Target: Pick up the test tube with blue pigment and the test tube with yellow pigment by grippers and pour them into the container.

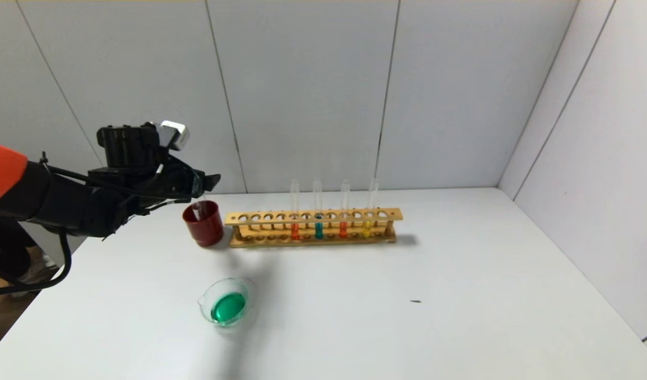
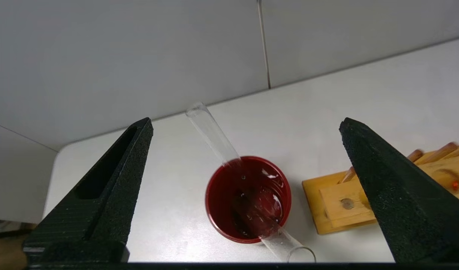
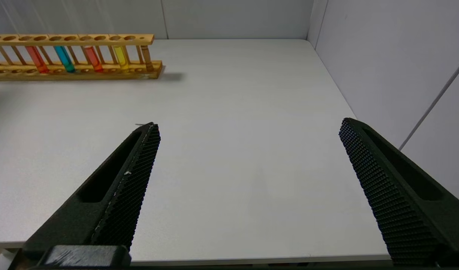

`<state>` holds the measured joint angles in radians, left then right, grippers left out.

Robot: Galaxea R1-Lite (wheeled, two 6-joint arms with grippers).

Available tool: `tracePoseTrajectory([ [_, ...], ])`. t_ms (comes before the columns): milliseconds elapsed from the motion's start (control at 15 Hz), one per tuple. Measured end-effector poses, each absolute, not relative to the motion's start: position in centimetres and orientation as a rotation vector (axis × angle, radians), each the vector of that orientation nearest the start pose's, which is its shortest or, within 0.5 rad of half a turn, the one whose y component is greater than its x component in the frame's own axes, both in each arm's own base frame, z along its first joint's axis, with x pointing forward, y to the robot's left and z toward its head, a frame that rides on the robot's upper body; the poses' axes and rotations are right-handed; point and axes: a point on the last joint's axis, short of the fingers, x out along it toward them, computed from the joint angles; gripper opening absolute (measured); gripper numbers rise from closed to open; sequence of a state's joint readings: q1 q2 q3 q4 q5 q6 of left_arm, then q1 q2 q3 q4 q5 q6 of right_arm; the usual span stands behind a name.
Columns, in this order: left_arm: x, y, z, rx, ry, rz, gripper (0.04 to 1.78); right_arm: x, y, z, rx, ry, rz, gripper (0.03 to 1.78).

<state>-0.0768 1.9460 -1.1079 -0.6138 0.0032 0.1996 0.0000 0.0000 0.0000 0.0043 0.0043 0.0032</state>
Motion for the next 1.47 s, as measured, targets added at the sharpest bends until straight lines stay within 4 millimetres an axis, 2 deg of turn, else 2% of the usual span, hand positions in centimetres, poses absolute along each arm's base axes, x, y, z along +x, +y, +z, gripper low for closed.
tracePoseTrajectory([
  [200, 34.7, -2.7, 22.3, 0.204, 0.137, -0.082, 1.75, -2.3, 0.0, 7.5, 0.003, 0.005, 0.004, 1.75],
  [333, 30.7, -2.3, 25.4, 0.202, 0.068, -0.063, 1.75, -2.3, 0.0, 7.5, 0.003, 0.004, 0.004, 1.75],
  [533, 22.4, -1.6, 28.7, 0.198, -0.029, -0.040, 1.75, -2.3, 0.0, 7.5, 0.003, 0.004, 0.003, 1.75],
  [733, 12.8, -0.9, 29.4, 0.194, -0.115, -0.028, 1.75, -2.3, 0.0, 7.5, 0.003, 0.004, 0.004, 1.75],
  [933, 3.9, -0.2, 27.8, 0.190, -0.187, -0.018, 1.75, -2.3, 0.0, 7.5, 0.003, 0.004, 0.004, 1.75],
  [1133, -2.1, 0.2, 23.7, 0.190, -0.200, 0.005, 1.75, -2.3, 0.0, 7.5, 0.003, 0.005, 0.004, 1.75],
  [1333, -4.7, 0.0, 19.1, 0.200, -0.189, -0.026, 1.75, -2.3, 0.0, 7.5, 0.003, 0.004, 0.003, 1.75],
  [1467, -4.9, -0.1, 15.9, 0.204, -0.150, -0.053, 1.75, -2.3, 0.0, 7.5, 0.003, 0.004, 0.004, 1.75],
])
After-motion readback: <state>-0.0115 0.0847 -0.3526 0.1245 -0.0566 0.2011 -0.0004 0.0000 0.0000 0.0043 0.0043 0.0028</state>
